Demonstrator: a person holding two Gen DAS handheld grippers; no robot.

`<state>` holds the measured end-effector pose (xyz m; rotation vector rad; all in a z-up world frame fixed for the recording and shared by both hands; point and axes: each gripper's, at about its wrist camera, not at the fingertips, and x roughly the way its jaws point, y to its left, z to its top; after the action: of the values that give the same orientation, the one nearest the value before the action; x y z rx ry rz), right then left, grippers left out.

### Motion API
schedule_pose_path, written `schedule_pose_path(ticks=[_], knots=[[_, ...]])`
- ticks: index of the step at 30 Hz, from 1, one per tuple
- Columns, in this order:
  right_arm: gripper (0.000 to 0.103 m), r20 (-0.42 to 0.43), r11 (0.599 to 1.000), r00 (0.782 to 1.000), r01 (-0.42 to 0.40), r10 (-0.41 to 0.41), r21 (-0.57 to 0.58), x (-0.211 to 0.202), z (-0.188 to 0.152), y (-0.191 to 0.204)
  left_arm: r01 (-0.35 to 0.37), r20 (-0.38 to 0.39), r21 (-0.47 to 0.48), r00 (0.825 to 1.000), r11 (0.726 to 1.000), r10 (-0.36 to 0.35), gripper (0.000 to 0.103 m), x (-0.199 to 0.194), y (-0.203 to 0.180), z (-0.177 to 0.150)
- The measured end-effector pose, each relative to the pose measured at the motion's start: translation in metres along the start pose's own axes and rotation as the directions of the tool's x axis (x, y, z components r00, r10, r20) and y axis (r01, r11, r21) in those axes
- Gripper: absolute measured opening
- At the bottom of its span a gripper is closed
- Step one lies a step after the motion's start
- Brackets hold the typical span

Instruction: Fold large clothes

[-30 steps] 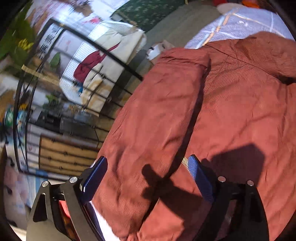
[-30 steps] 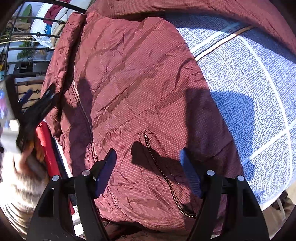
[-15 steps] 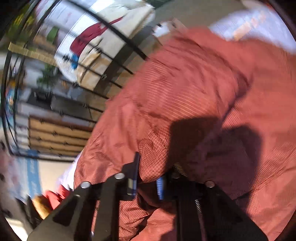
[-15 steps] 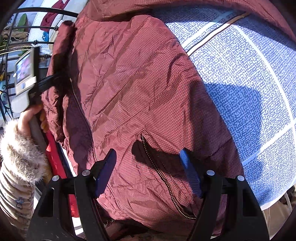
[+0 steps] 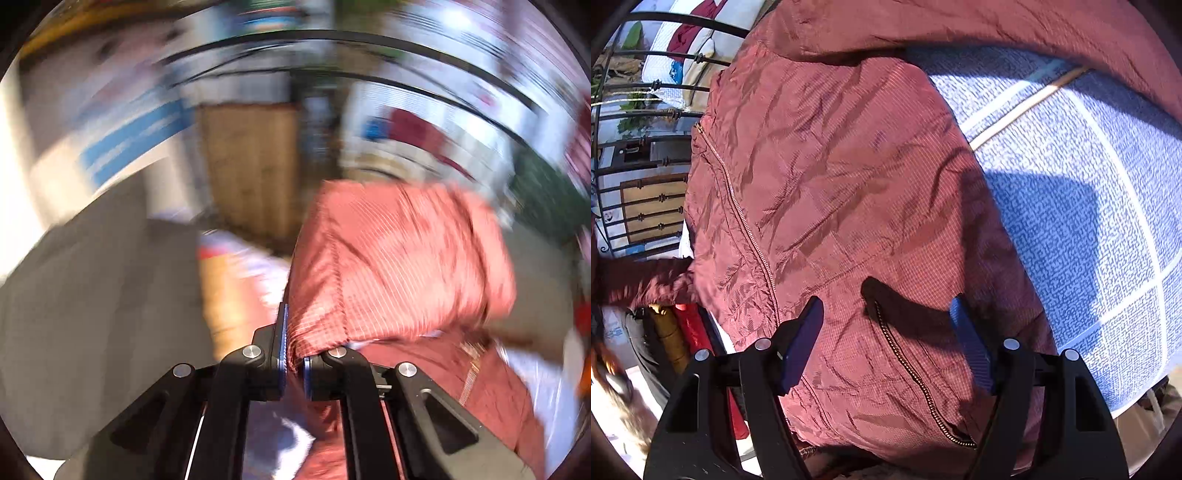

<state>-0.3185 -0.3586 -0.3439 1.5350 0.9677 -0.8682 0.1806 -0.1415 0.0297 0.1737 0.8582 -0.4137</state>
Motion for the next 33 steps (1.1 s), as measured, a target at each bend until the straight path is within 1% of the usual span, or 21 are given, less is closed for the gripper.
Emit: schedule_pose_path(ticks=[1, 2, 3, 4, 6, 9, 12, 13, 14, 15, 18, 20, 21, 22, 24, 25, 26, 28, 30, 32, 33], knots=[[0.071, 0.001, 1.0, 1.0, 0.005, -0.005, -0.006, -0.001, 0.0, 0.002, -0.012, -0.028, -0.048, 1.0, 0.999, 0.01, 0.006, 0.004, 0.029, -0.002], [0.071, 0.002, 1.0, 1.0, 0.011, -0.011, -0.014, -0.002, 0.001, 0.006, -0.006, -0.064, -0.101, 0.998, 0.995, 0.0, 0.006, 0.01, 0.059, -0.009], [0.071, 0.004, 1.0, 1.0, 0.018, -0.018, -0.025, -0.003, 0.001, 0.008, 0.054, -0.077, -0.15, 0.995, 0.987, -0.066, 0.006, 0.015, 0.079, -0.016], [0.071, 0.006, 0.999, 1.0, 0.026, -0.026, -0.033, -0.004, 0.0, 0.014, 0.123, -0.061, -0.183, 0.989, 0.975, -0.136, 0.006, 0.016, 0.094, -0.02], [0.071, 0.011, 0.998, 0.999, 0.04, -0.04, -0.049, -0.006, -0.001, 0.021, 0.157, -0.044, -0.189, 0.985, 0.969, -0.168, 0.008, 0.015, 0.099, -0.027], [0.071, 0.023, 0.996, 0.999, 0.05, -0.048, -0.074, -0.012, -0.004, 0.033, 0.155, -0.041, -0.24, 0.985, 0.958, -0.169, 0.009, 0.013, 0.093, -0.029], [0.071, 0.038, 0.994, 0.998, 0.051, -0.048, -0.099, -0.02, -0.008, 0.043, 0.151, -0.039, -0.282, 0.985, 0.948, -0.169, 0.01, 0.022, 0.091, -0.022], [0.071, 0.044, 0.993, 0.998, 0.05, -0.046, -0.103, -0.022, -0.011, 0.046, 0.159, -0.035, -0.309, 0.983, 0.938, -0.179, 0.01, 0.021, 0.093, -0.023], [0.071, 0.049, 0.993, 0.998, 0.05, -0.045, -0.103, -0.024, -0.013, 0.048, 0.169, -0.033, -0.338, 0.981, 0.926, -0.19, 0.01, 0.027, 0.104, -0.022], [0.071, 0.054, 0.994, 0.998, 0.049, -0.044, -0.1, -0.025, -0.015, 0.05, 0.187, -0.03, -0.379, 0.976, 0.907, -0.214, 0.011, 0.027, 0.11, -0.024], [0.071, 0.068, 0.996, 0.997, 0.046, -0.041, -0.076, -0.03, -0.022, 0.047, 0.242, -0.032, -0.499, 0.954, 0.832, -0.297, 0.011, 0.035, 0.127, -0.028], [0.071, 0.076, 0.998, 0.996, 0.042, -0.038, -0.053, -0.031, -0.023, 0.044, 0.253, -0.042, -0.536, 0.945, 0.805, -0.325, 0.012, 0.033, 0.133, -0.027], [0.071, 0.081, 0.999, 0.996, 0.038, -0.035, -0.035, -0.032, -0.024, 0.039, 0.25, -0.048, -0.537, 0.945, 0.806, -0.325, 0.012, 0.031, 0.134, -0.025], [0.071, 0.085, 1.0, 0.996, 0.03, -0.03, -0.006, -0.034, -0.024, 0.032, 0.241, -0.05, -0.529, 0.948, 0.813, -0.313, 0.014, 0.027, 0.133, -0.024], [0.071, 0.092, 0.999, 0.996, 0.011, -0.016, 0.052, -0.035, -0.023, 0.019, 0.218, -0.03, -0.497, 0.963, 0.84, -0.267, 0.03, 0.012, 0.13, -0.02], [0.071, 0.097, 0.996, 0.995, -0.004, -0.005, 0.084, -0.036, -0.022, 0.011, 0.206, -0.007, -0.483, 0.971, 0.851, -0.239, 0.046, 0.005, 0.13, -0.015], [0.071, 0.101, 0.993, 0.995, -0.02, 0.008, 0.117, -0.037, -0.021, 0.004, 0.187, 0.032, -0.47, 0.98, 0.862, -0.195, 0.059, -0.009, 0.132, -0.015], [0.071, 0.116, 0.979, 0.993, -0.056, 0.034, 0.194, -0.039, -0.019, -0.014, 0.133, 0.105, -0.458, 0.99, 0.879, -0.095, 0.07, -0.031, 0.14, -0.01], [0.071, 0.139, 0.96, 0.989, -0.084, 0.048, 0.268, -0.043, -0.017, -0.032, 0.105, 0.131, -0.442, 0.99, 0.891, -0.052, 0.073, -0.041, 0.149, -0.004], [0.071, 0.161, 0.942, 0.985, -0.105, 0.055, 0.319, -0.045, -0.016, -0.046, 0.063, 0.111, -0.429, 0.994, 0.901, -0.017, 0.073, -0.045, 0.156, 0.0], [0.071, 0.178, 0.927, 0.983, -0.117, 0.056, 0.357, -0.048, -0.014, -0.058, 0.051, 0.113, -0.431, 0.994, 0.901, -0.003, 0.073, -0.05, 0.16, -0.001]])
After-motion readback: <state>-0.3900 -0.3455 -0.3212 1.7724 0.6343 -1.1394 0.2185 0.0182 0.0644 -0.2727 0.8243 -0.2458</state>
